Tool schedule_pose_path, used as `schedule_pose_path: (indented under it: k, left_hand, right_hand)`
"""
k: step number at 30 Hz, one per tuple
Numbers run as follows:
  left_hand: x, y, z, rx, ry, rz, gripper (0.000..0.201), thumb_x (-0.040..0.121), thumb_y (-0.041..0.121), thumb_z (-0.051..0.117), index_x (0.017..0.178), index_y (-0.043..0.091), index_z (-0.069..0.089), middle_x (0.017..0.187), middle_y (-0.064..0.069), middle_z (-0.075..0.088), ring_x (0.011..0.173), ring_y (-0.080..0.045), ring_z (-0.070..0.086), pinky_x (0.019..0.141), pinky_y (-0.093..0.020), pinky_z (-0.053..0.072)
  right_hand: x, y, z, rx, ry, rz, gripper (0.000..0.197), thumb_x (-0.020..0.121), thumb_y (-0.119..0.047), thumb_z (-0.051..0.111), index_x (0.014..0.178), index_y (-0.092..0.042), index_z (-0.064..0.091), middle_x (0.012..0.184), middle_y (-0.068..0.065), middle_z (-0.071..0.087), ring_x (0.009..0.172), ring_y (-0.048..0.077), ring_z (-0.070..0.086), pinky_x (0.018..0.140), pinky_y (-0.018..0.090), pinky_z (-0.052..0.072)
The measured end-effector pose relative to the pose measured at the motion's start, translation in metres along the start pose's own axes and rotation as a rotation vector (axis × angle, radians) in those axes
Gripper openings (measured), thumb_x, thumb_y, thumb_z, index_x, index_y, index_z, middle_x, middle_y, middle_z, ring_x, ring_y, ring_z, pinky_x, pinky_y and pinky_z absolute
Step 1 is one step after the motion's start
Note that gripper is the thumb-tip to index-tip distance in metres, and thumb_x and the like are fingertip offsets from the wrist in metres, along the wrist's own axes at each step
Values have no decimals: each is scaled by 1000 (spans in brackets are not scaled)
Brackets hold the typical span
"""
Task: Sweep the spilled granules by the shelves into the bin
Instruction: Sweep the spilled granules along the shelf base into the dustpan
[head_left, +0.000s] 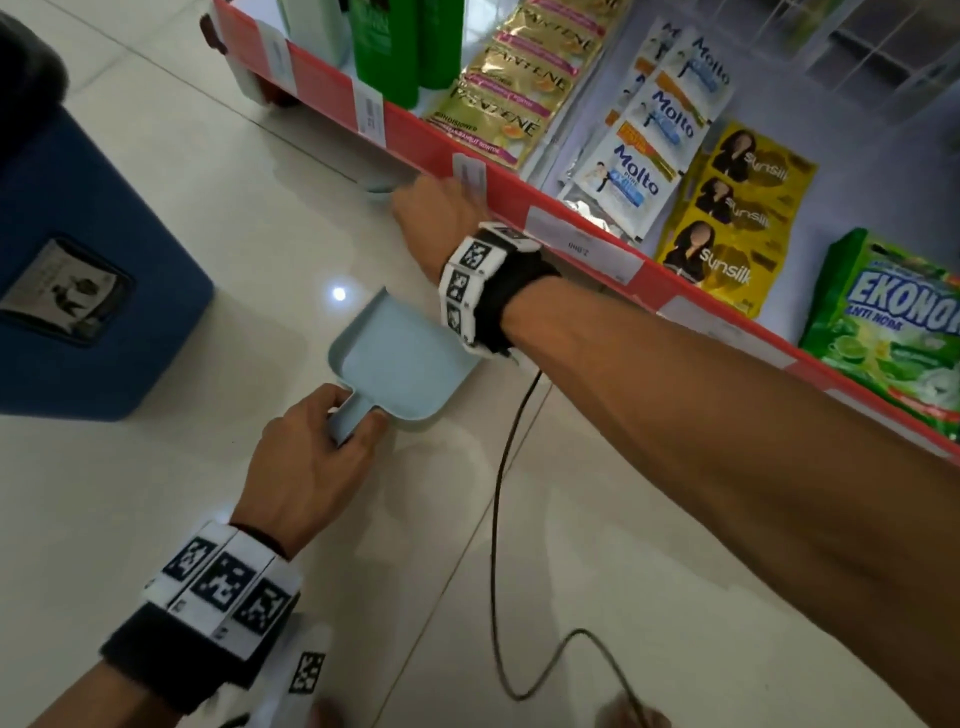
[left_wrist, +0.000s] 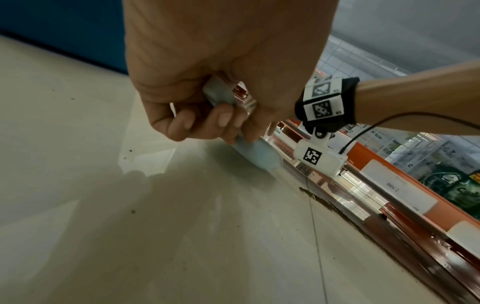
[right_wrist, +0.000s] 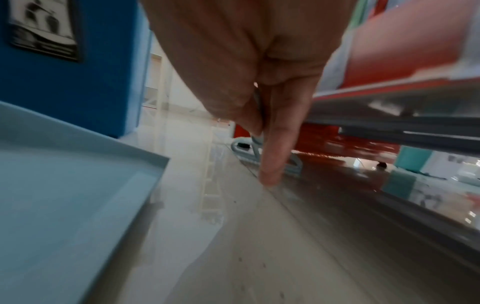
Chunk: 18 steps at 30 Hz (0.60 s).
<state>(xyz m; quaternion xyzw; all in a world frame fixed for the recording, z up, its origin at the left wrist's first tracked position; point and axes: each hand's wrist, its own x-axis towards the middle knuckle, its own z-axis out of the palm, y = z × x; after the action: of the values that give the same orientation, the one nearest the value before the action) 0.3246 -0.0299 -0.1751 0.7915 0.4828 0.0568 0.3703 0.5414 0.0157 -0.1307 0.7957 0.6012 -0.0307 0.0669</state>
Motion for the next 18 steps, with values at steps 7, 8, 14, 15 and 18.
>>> schedule_pose_path:
  k: [7,8,14,15,18]
  left_hand:
    - [5,-7,-5,-60,-37,5,24,90,43,60,82,21,60,61,8,57,55,-4,52,48,-22,30]
    - [6,-7,-4,-58,-46,9,23,90,42,60,82,21,59,62,8,58,56,-5,53,48,-23,30]
    - [8,0,3,-58,-84,28,24,90,40,59,84,17,61,62,6,58,55,-9,53,48,-25,31]
    - [7,1,4,-58,-87,32,24,90,40,59,84,17,60,62,6,58,55,-9,53,48,-25,31]
    - [2,2,4,-60,-90,37,22,90,40,60,82,19,60,63,5,60,56,-11,55,48,-26,33]
  right_hand:
    - [-108,61,7,-20,-265,144,27,97,-8,44,119,-11,59,107,16,67,99,33,67,79,39,53]
    - [-127,69,0,-44,-291,176,27,97,-9,44,119,-12,60,103,14,68,94,32,68,77,37,54]
    - [-121,59,-31,30,-171,110,35,94,-5,42,124,-12,58,102,15,67,94,33,65,79,40,56]
    - [-106,48,-31,54,-121,87,37,95,-3,39,126,-11,56,102,16,66,94,35,65,78,40,54]
    - [-54,11,-30,85,-21,32,37,98,-2,34,128,-7,54,110,17,65,100,34,65,74,38,48]
